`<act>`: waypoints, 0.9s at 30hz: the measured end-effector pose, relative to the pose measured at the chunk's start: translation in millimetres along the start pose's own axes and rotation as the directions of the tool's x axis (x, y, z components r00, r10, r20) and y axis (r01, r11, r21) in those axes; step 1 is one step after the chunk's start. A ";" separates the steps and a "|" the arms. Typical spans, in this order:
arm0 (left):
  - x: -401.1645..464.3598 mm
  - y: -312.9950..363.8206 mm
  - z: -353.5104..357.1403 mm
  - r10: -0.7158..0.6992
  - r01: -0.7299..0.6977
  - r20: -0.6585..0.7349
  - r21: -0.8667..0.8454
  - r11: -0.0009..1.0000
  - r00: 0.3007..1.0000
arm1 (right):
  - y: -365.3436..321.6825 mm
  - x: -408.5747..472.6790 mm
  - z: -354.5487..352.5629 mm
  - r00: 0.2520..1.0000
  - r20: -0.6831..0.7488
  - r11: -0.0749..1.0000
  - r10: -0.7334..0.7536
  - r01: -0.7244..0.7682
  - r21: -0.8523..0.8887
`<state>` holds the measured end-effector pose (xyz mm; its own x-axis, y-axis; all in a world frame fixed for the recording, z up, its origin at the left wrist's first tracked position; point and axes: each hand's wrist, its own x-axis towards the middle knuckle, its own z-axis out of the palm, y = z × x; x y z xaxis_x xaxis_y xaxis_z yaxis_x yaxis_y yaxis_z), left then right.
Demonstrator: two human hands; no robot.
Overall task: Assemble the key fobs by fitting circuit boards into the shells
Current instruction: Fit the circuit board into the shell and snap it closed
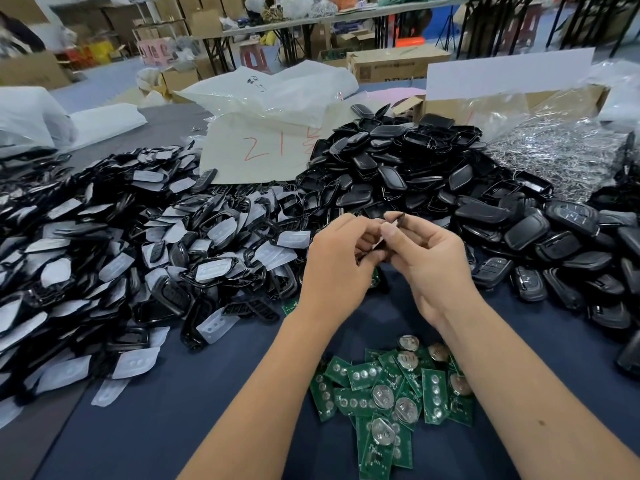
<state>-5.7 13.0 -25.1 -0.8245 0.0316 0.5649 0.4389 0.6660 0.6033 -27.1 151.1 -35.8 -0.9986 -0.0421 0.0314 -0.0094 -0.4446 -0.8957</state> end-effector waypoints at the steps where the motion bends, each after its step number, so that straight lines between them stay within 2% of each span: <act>1: -0.4 -0.1 -1.7 -0.020 0.020 -0.001 0.005 1.000 1.000 | -1.9 1.2 -1.6 1.000 -0.003 1.000 -0.010 0.010 0.027; 3: -1.3 -2.8 -4.8 -0.096 0.093 0.025 0.091 0.992 0.995 | -4.8 5.0 -6.1 1.000 -0.023 0.998 -0.019 0.021 0.067; 6: -3.8 -9.8 -5.9 -0.275 0.198 0.170 0.369 0.908 0.946 | -5.3 9.9 -14.1 0.999 -0.032 0.994 0.012 -0.009 0.112; 8: -3.9 -11.7 -5.1 -0.320 0.210 0.229 0.401 0.892 0.919 | -5.8 11.6 -18.8 0.999 -0.030 0.990 0.044 -0.040 0.136; 10: -3.6 -10.2 -5.0 -0.318 0.235 0.246 0.314 0.920 0.916 | -7.0 11.6 -21.1 0.998 -0.019 0.984 0.067 -0.063 0.164; 13: -4.2 -7.8 -3.7 -0.305 0.279 0.195 0.151 0.948 0.932 | -8.9 12.2 -23.0 0.996 0.024 0.982 0.081 -0.084 0.167; 15: -3.5 -8.2 -4.3 -0.363 0.372 0.152 -0.033 0.928 0.919 | -10.7 12.4 -23.5 0.994 0.053 0.984 0.093 -0.100 0.148; 18: -0.1 -8.8 -5.3 -0.534 0.553 0.166 -0.385 0.739 0.829 | -13.7 10.9 -23.5 0.986 0.111 0.987 0.124 -0.134 0.093; 20: 1.4 -10.4 -5.8 -0.604 0.607 0.201 -0.518 0.603 0.771 | -14.2 8.8 -22.1 0.978 0.157 0.988 0.135 -0.145 0.056; 23: 2.6 -12.3 -6.8 -0.645 0.629 0.239 -0.610 0.481 0.726 | -13.6 6.5 -19.7 0.976 0.175 0.989 0.133 -0.142 0.040; 27: 3.3 -10.8 -10.0 -0.665 0.644 0.265 -0.637 0.423 0.698 | -13.0 6.2 -19.6 0.976 0.167 0.990 0.137 -0.142 0.021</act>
<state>-9.6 -1.6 -24.2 -0.9622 -0.2236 -0.1556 -0.1180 -0.1724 0.9779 -34.3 174.1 -32.6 -0.9677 -0.2515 -0.0181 0.1340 -0.4523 -0.8817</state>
